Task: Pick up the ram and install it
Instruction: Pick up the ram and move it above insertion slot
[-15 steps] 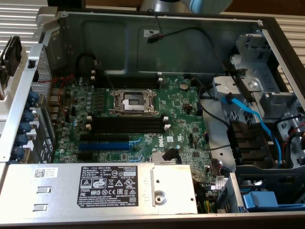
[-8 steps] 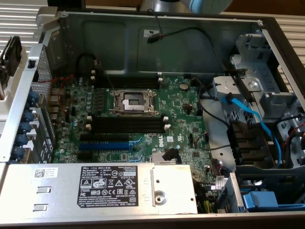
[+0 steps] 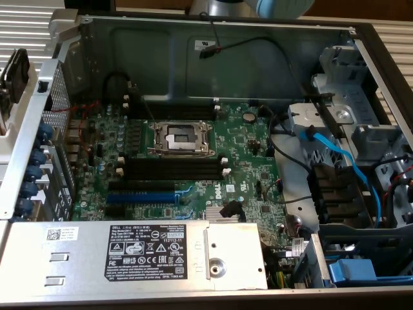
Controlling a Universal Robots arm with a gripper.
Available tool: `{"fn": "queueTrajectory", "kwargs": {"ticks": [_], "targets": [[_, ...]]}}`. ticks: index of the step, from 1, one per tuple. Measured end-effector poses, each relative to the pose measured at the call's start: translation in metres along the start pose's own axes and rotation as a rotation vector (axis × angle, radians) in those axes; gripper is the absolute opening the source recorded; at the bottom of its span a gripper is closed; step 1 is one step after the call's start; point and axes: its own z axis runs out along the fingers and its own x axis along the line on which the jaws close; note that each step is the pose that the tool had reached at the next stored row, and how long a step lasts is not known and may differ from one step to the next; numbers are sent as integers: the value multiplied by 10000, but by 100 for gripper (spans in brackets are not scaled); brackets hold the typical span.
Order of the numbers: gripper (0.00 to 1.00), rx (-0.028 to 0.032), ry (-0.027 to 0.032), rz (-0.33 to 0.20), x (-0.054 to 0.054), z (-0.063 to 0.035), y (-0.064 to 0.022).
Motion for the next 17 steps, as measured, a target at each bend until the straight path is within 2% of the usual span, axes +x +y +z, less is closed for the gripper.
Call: {"fn": "queueTrajectory", "kwargs": {"ticks": [4, 11, 17], "targets": [[24, 32, 3, 1, -1, 38, 0], [24, 37, 4, 1, -2, 47, 0], [24, 37, -41, 2, -2, 54, 0]]}}
